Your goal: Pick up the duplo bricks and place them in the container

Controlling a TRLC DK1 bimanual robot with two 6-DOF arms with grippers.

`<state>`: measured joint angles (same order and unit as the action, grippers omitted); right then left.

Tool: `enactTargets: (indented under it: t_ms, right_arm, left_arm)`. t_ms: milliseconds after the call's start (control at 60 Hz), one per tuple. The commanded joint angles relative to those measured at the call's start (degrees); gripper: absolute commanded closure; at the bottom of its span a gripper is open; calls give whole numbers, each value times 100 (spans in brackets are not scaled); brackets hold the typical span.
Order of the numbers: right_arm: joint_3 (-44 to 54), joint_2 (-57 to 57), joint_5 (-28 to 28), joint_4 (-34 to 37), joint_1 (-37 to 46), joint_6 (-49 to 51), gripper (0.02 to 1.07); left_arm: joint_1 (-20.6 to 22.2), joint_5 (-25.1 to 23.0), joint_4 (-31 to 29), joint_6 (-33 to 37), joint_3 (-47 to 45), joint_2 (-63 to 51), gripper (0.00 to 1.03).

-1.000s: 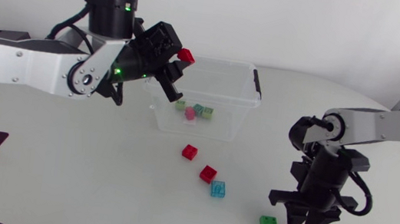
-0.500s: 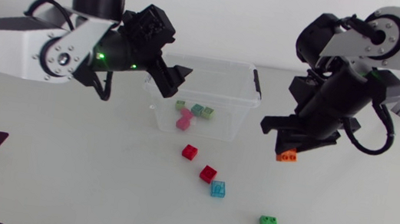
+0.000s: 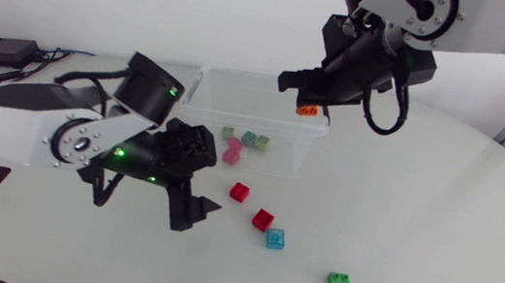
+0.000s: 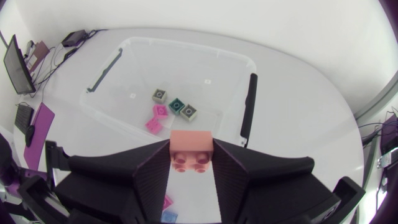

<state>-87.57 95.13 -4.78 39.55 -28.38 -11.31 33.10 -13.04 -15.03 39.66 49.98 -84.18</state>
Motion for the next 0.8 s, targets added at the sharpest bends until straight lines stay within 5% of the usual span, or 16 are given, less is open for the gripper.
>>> enactTargets:
  t_ms: [0, 100, 150, 217, 283, 600, 783]
  right_arm:
    - [-173, 251, -50, -290, 61, 76, 88]
    - [-190, 454, -59, -685, 149, 76, 87]
    - [-252, 594, -138, -844, 166, 68, 73]
    - [-445, 823, -243, -835, 184, 50, 28]
    - [-515, 875, -322, -817, 175, 6, 7]
    - [820, -794, -322, -1046, 201, -108, 7]
    - [1647, -1840, -296, -1002, 237, -82, 7]
  left_arm:
    - [74, -23, 211, -468, 12, -476, 4]
    - [144, 47, 633, -951, 109, -960, 6]
    - [170, 82, 773, -1276, 179, -1144, 8]
    - [311, 398, 1125, -1558, 206, -1338, 8]
    - [416, 592, 1344, -1725, 214, -1452, 8]
    - [601, 1523, 1468, -2982, 1084, -2559, 11]
    - [557, 1655, 1257, -3430, 1348, -2700, 13]
